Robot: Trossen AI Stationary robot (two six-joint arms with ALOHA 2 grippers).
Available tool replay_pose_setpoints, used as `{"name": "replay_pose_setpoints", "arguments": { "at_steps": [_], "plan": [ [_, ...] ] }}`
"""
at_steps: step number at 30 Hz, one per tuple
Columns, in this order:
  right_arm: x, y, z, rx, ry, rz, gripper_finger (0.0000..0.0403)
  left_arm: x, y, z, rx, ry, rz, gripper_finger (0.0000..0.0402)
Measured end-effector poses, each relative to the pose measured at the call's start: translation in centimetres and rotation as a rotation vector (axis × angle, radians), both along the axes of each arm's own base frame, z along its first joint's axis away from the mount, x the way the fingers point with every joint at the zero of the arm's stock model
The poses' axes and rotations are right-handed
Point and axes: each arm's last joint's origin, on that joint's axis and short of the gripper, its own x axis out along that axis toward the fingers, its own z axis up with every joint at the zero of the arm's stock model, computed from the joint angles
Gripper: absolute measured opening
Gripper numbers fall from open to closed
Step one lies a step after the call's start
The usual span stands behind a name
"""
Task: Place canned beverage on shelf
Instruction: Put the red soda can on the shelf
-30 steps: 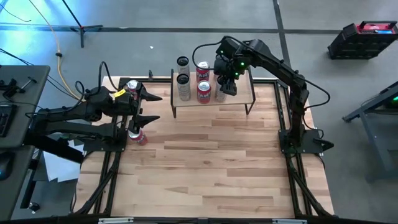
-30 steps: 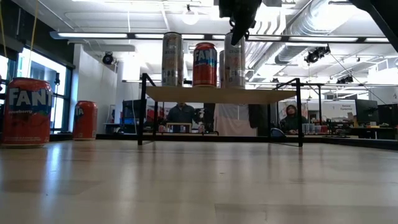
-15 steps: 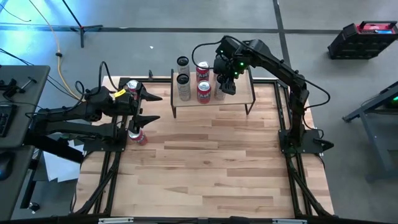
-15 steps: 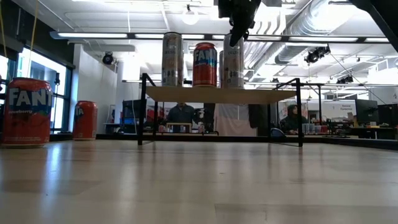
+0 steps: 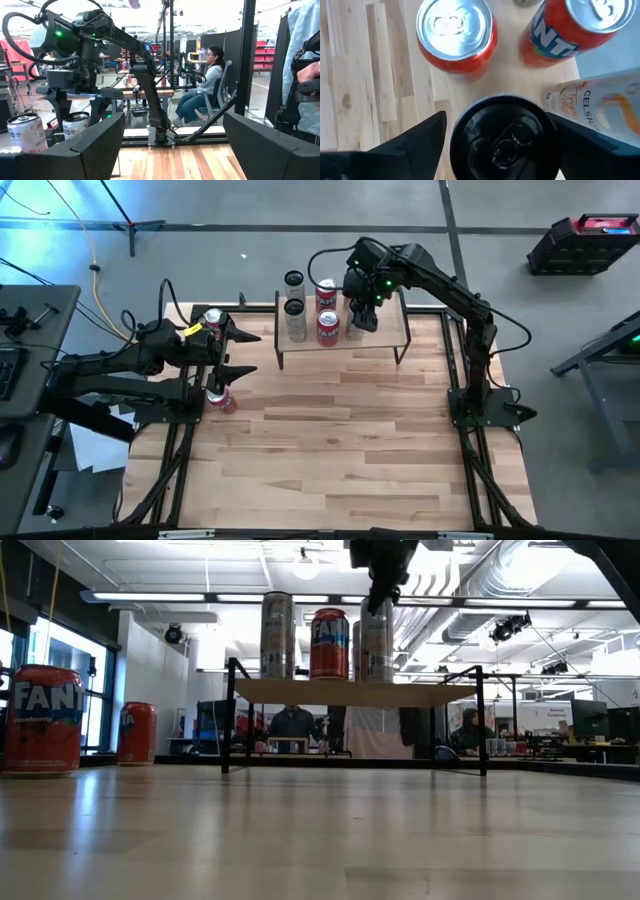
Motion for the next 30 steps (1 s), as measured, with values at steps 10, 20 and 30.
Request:
{"name": "replay_pose_setpoints", "arguments": {
  "at_steps": [10,20,30],
  "plan": [
    [0.2,-0.1,0.1,-0.012,-0.026,-0.018,0.0314,0.0,0.0,0.0,-0.019,0.000,-0.004,0.0328],
    [-1.0,0.7,3.8,-0.099,-0.192,-0.043,0.0314,-0.3,-0.3,0.4,-0.038,-0.039,-0.104,0.0328],
    [-5.4,6.4,10.1,-0.189,-0.431,-0.017,0.0314,-1.4,-0.8,4.9,-0.238,0.045,-0.173,0.0328]
  ]
}}
